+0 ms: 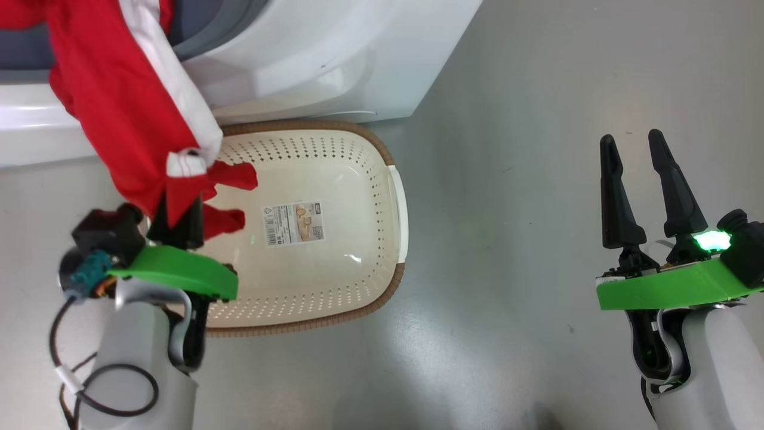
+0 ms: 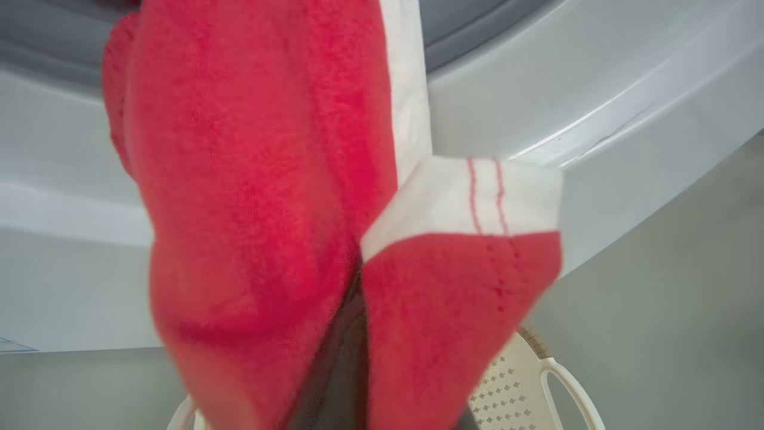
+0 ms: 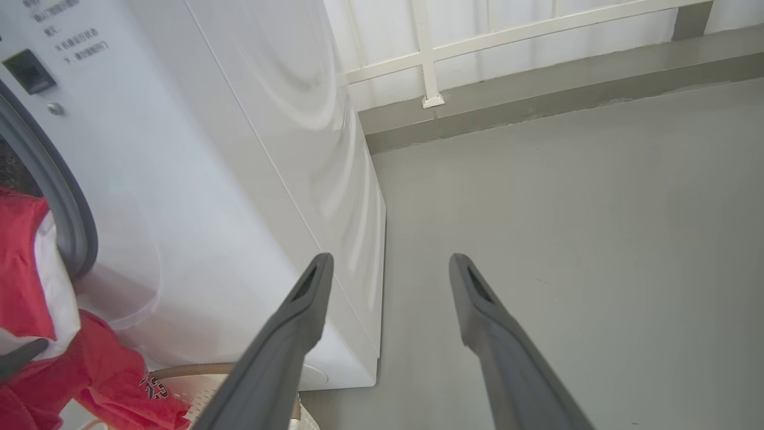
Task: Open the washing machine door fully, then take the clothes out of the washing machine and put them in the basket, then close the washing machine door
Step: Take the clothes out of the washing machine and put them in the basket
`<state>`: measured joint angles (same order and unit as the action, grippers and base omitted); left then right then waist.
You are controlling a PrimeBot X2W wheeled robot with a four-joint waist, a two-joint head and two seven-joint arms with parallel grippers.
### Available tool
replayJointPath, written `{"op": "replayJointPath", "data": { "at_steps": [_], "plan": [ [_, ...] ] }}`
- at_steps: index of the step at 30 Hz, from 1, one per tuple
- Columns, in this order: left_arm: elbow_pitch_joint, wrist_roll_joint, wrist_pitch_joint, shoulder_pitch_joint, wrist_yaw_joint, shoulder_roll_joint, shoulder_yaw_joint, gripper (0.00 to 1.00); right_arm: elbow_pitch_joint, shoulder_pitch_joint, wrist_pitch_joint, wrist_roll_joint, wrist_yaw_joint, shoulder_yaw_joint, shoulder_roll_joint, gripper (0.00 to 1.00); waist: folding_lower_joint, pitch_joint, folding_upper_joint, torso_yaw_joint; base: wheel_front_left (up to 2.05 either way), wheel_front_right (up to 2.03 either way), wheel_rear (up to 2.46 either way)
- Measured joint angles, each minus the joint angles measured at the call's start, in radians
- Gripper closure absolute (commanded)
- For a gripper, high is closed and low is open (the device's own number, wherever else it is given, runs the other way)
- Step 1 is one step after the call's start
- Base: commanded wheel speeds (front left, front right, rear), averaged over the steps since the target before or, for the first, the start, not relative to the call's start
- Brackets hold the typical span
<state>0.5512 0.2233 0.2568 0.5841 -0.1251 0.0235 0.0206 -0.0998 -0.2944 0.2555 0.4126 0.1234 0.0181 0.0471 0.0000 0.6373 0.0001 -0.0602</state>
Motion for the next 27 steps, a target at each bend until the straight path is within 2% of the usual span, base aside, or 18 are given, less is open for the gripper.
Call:
{"op": "replayJointPath", "data": {
  "at_steps": [14, 27],
  "plan": [
    [0.194, 0.042, 0.0, -0.009, 0.0, 0.002, -0.103, 1.0, 0.005, 0.0, 0.0, 0.001, 0.0, -0.004, 0.0, 0.0, 0.0, 0.038, 0.0, -0.023, 0.0, 0.0, 0.0],
    [0.304, 0.06, 0.0, 0.078, 0.0, 0.036, -0.116, 1.0, 0.02, -0.002, 0.0, 0.009, 0.0, -0.005, 0.0, 0.0, 0.0, 0.11, 0.0, -0.046, 0.0, 0.0, 0.0]
  ]
}}
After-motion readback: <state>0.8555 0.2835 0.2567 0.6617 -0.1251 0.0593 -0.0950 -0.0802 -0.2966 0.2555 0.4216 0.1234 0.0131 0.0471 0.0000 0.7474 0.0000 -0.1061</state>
